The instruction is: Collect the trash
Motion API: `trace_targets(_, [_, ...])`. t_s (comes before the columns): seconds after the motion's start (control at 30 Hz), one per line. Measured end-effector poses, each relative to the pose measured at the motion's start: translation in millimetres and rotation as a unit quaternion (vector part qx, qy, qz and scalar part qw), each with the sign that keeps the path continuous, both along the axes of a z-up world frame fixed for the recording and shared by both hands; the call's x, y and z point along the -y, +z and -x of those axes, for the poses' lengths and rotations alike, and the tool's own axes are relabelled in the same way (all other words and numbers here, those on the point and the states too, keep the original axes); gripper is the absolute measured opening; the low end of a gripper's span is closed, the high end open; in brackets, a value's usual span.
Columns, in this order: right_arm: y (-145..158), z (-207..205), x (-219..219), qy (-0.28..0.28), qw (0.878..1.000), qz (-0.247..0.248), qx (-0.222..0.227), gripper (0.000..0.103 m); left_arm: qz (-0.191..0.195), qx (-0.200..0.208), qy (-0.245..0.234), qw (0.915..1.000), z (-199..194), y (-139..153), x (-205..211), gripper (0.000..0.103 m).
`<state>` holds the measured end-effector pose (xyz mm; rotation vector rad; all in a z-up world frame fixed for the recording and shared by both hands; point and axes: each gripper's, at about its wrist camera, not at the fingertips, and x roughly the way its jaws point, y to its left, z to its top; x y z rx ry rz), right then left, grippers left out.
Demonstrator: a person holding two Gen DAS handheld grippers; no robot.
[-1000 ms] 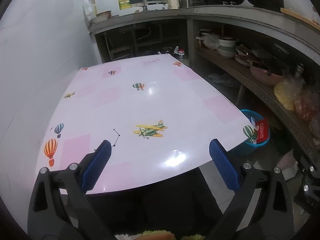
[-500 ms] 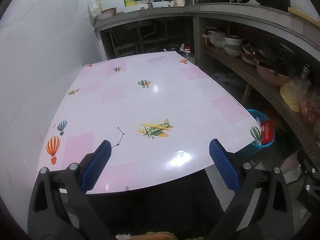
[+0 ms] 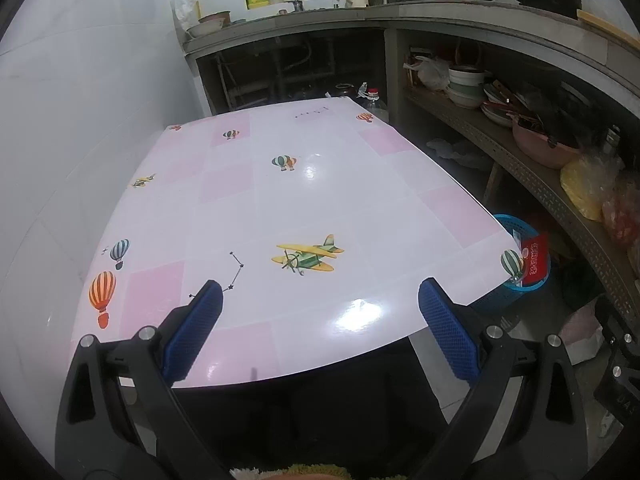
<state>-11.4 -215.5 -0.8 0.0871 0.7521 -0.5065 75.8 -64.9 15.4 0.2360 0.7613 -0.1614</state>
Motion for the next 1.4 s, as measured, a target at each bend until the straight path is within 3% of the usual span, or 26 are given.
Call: trace_targets(1.4, [9.1,-2.2,-4.3,-0.003,1.000,0.014,0.007,0.096,0.012,-0.013,-0.013,0.9998,2.5,0.2,4.2,0.094])
